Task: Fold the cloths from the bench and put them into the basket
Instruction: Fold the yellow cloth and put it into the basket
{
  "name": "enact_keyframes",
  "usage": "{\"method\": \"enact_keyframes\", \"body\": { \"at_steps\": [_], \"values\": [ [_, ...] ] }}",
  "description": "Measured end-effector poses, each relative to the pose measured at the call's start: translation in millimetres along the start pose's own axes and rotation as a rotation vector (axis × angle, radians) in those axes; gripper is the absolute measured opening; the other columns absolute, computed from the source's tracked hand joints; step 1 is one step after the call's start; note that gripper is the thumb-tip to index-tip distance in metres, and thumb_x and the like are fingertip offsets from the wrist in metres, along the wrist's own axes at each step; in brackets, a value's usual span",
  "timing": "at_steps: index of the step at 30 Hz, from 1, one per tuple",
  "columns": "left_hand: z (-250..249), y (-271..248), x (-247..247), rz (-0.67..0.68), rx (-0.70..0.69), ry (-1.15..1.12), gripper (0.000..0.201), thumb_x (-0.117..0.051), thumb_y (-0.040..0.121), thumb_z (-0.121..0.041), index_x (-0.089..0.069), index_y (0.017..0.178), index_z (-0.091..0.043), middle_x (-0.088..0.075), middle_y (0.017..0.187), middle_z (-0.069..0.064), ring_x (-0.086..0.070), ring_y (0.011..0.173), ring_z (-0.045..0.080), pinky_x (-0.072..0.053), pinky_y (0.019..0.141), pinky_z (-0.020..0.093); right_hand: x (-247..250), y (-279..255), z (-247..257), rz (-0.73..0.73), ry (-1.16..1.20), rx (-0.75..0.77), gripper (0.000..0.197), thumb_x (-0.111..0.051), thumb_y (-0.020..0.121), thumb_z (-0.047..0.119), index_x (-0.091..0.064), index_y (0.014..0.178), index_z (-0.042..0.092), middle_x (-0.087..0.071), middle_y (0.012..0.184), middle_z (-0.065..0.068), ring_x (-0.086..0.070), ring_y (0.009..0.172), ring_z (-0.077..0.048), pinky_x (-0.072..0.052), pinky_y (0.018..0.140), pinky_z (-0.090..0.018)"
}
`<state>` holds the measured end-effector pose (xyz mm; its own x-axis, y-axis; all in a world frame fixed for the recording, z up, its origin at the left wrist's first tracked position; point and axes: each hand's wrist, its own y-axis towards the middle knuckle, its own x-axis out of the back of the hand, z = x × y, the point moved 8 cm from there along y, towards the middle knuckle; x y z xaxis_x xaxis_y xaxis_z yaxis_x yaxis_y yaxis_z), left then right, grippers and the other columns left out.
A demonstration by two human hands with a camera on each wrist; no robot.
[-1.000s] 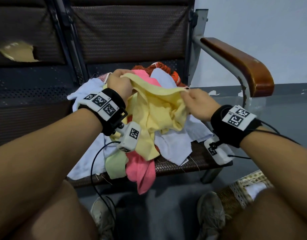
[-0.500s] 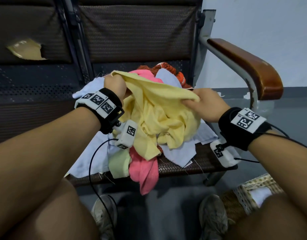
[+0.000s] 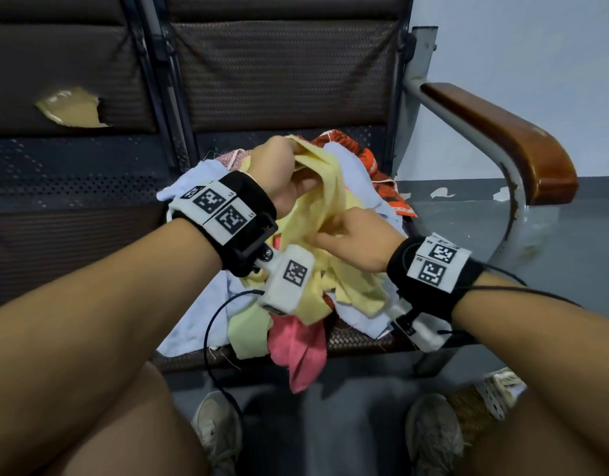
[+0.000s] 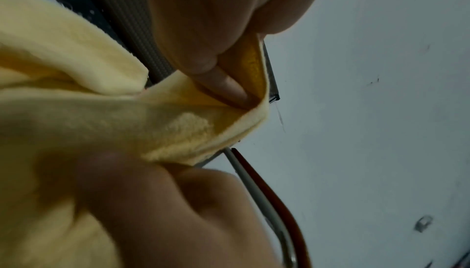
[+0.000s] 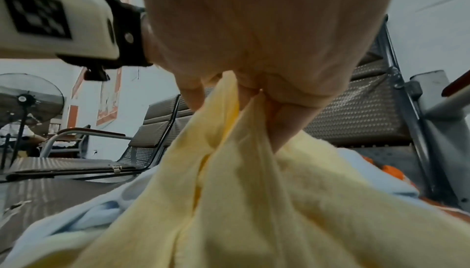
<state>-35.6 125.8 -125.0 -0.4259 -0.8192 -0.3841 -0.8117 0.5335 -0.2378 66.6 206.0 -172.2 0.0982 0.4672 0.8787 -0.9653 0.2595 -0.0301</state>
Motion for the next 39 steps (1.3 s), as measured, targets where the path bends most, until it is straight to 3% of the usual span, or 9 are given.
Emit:
{"method": "enact_keyframes", "body": {
  "at_steps": [3, 8, 13, 17, 20, 24, 33, 36, 39],
  "values": [
    [-3, -10, -6, 0.036, 0.012, -0.099, 0.023, -0.040, 0.093, 0.004, -0.060, 0.081, 0.001, -0.067, 0.069, 0.014, -0.068, 0.063, 0.024, -0.061, 0.067, 0.038, -8, 4, 3, -0.034, 0.012, -0.068, 0.068, -0.049, 0.082, 0.077, -0.046, 0.055, 0.015, -0.053, 0.050, 0.001, -0.052, 0.052, -0.017, -0.039, 0.052, -0.032],
    [-14, -4, 15, -0.048, -0.085, -0.104, 0.023, -0.042, 0.094, 0.005, -0.065, 0.092, 0.004, -0.072, 0.090, 0.021, -0.071, 0.085, 0.032, -0.062, 0.076, 0.041, -3, 11, -9, -0.062, 0.268, -0.079, 0.057, -0.047, 0.103, 0.041, -0.036, 0.055, 0.013, -0.039, 0.052, -0.002, -0.039, 0.049, -0.019, -0.032, 0.056, -0.030],
    [-20, 17, 70, -0.250, -0.132, -0.066, 0.030, -0.042, 0.099, 0.003, -0.063, 0.119, 0.004, -0.067, 0.091, 0.020, -0.067, 0.073, 0.027, -0.060, 0.063, 0.032, 46, 5, -36, -0.348, 0.435, -0.075, 0.041, -0.055, 0.099, 0.024, -0.057, 0.068, -0.003, -0.056, 0.064, -0.014, -0.040, 0.062, -0.018, -0.032, 0.059, -0.033],
    [-23, 22, 86, -0.267, -0.153, 0.061, 0.021, -0.042, 0.098, 0.001, -0.062, 0.103, -0.001, -0.071, 0.082, 0.013, -0.070, 0.067, 0.021, -0.061, 0.063, 0.033, 81, -10, -38, -0.569, 0.296, 0.069, 0.035, -0.060, 0.091, 0.040, -0.072, 0.086, 0.007, -0.069, 0.081, -0.011, -0.060, 0.074, -0.018, -0.048, 0.070, -0.036],
    [-27, 27, 96, -0.344, -0.158, 0.176, 0.023, -0.042, 0.097, -0.002, -0.065, 0.100, -0.006, -0.066, 0.073, 0.009, -0.064, 0.059, 0.021, -0.053, 0.048, 0.024, 61, -9, -32, -0.340, -0.045, 0.147, 0.047, -0.063, 0.089, 0.050, -0.063, 0.070, 0.007, -0.058, 0.068, -0.011, -0.053, 0.066, -0.025, -0.042, 0.065, -0.040],
    [-28, 27, 105, -0.394, -0.208, 0.242, 0.030, -0.039, 0.096, -0.001, -0.065, 0.106, -0.012, -0.063, 0.079, 0.008, -0.062, 0.061, 0.019, -0.052, 0.046, 0.024, 14, -13, -68, 0.154, -0.313, -0.036, 0.052, -0.059, 0.095, 0.046, -0.043, 0.060, 0.011, -0.040, 0.059, -0.008, -0.038, 0.057, -0.024, -0.035, 0.060, -0.038],
    [-4, 35, 97, -0.124, -0.048, 0.300, 0.012, -0.058, 0.088, 0.008, -0.068, 0.085, 0.003, -0.062, 0.073, 0.011, -0.064, 0.060, 0.015, -0.060, 0.064, 0.024, 66, -32, -107, -0.278, 0.288, -0.233, 0.039, -0.036, 0.106, 0.034, -0.057, 0.081, 0.012, -0.053, 0.068, 0.003, -0.051, 0.064, -0.013, -0.040, 0.064, -0.028],
    [1, 35, 90, -0.021, -0.045, 0.479, 0.009, -0.072, 0.087, -0.008, -0.066, 0.082, -0.003, -0.060, 0.065, 0.006, -0.063, 0.056, 0.012, -0.062, 0.068, 0.029, 76, -37, -110, -0.309, 0.264, -0.217, 0.052, -0.051, 0.097, 0.053, -0.062, 0.076, 0.007, -0.061, 0.066, -0.005, -0.058, 0.063, -0.019, -0.046, 0.065, -0.032],
    [-3, 34, 93, -0.021, -0.119, 0.662, 0.012, -0.070, 0.090, -0.012, -0.059, 0.088, -0.007, -0.063, 0.075, 0.008, -0.064, 0.060, 0.015, -0.061, 0.059, 0.028, 79, -41, -106, -0.193, 0.090, -0.096, 0.026, -0.068, 0.089, 0.046, -0.068, 0.079, 0.022, -0.069, 0.070, 0.004, -0.063, 0.064, -0.007, -0.048, 0.061, -0.031]
  ]
}}
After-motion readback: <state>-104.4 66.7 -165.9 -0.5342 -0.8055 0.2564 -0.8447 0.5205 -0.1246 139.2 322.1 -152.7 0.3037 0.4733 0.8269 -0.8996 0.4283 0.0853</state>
